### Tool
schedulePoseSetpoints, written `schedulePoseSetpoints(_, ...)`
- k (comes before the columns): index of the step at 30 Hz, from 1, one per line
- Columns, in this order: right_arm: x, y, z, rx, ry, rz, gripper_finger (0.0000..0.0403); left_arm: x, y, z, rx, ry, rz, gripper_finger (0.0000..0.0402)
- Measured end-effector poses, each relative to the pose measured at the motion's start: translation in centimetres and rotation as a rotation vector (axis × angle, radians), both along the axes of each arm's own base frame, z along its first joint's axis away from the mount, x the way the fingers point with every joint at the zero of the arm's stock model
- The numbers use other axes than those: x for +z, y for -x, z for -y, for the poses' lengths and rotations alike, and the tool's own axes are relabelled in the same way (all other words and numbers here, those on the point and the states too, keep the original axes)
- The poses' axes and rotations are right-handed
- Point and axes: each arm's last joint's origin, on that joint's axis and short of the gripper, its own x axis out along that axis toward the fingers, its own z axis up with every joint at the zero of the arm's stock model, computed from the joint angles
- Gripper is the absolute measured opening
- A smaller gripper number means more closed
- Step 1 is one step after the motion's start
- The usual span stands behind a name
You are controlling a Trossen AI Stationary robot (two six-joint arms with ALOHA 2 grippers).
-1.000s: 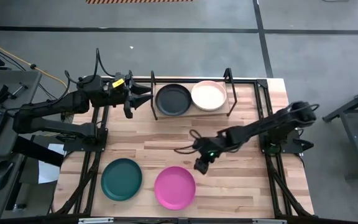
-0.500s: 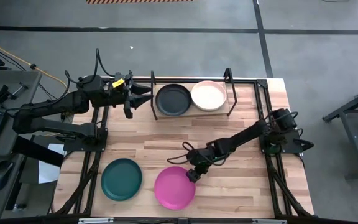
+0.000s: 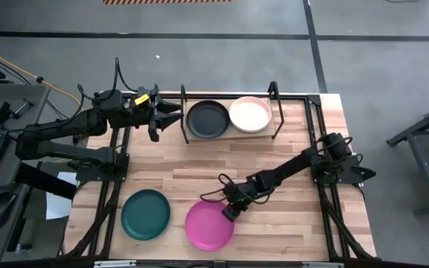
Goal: Place and stack plates onto a shelf
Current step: Stack the pink plate on top of the black plate on the shelf
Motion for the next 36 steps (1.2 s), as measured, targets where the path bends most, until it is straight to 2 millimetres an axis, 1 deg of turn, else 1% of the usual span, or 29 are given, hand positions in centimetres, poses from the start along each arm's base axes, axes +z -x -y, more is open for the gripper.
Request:
schedulePoseSetpoints(3,0.3,0.0,0.0,0.003,-0.010,0.011,0.0031,0.1,0.0,0.0,0.000,-0.001,0.005,0.0160)
schedulePoseSetpoints(5,1.2,-0.1,0.3,0.025,-0.025,0.036,0.0009,0.2,0.2,0.0,0.001,-0.004,0.016,0.0160)
schedulePoseSetpoints(9,4.3,0.7,1.5,0.098,-0.015,0.100,0.0012,0.6,0.9,0.1,0.004,-0.034,0.036,0.0160)
schedulePoseSetpoints(12,7.1,1.9,3.0,0.150,0.044,0.134,0.0003,1.0,1.4,0.2,0.015,-0.074,0.049,0.0160)
schedulePoseSetpoints(15,9.7,4.0,4.5,0.223,0.128,0.139,0.0004,1.2,1.9,0.3,0.036,-0.092,0.062,0.0160)
schedulePoseSetpoints(18,11.1,6.6,5.8,0.220,0.206,0.111,0.0002,1.5,2.5,0.3,0.070,-0.094,0.080,0.0160)
schedulePoseSetpoints(20,11.2,8.3,6.6,0.177,0.229,0.097,0.0001,1.6,2.8,0.3,0.088,-0.094,0.089,0.0160)
schedulePoseSetpoints(23,9.8,10.8,7.3,0.051,0.211,0.069,0.0001,1.8,3.1,0.3,0.117,-0.094,0.096,0.0160)
schedulePoseSetpoints(25,8.6,11.9,7.7,-0.088,0.170,0.084,0.0001,1.8,3.2,0.2,0.137,-0.093,0.101,0.0160)
schedulePoseSetpoints(27,7.3,12.6,8.0,-0.263,0.095,0.115,0.0000,1.8,3.2,0.2,0.154,-0.092,0.100,0.0160)
schedulePoseSetpoints(29,6.5,12.5,8.2,-0.435,0.031,0.184,0.0000,1.8,3.2,0.2,0.167,-0.091,0.101,0.0160)
schedulePoseSetpoints(32,6.8,11.7,8.8,-0.611,0.038,0.301,0.0000,1.8,3.2,0.1,0.171,-0.091,0.102,0.0160)
schedulePoseSetpoints(34,7.0,11.1,9.7,-0.693,0.080,0.295,0.0000,1.8,3.2,0.1,0.171,-0.091,0.102,0.0160)
schedulePoseSetpoints(36,7.7,10.2,11.0,-0.777,0.133,0.288,0.0000,1.9,3.2,0.1,0.175,-0.090,0.103,0.0160)
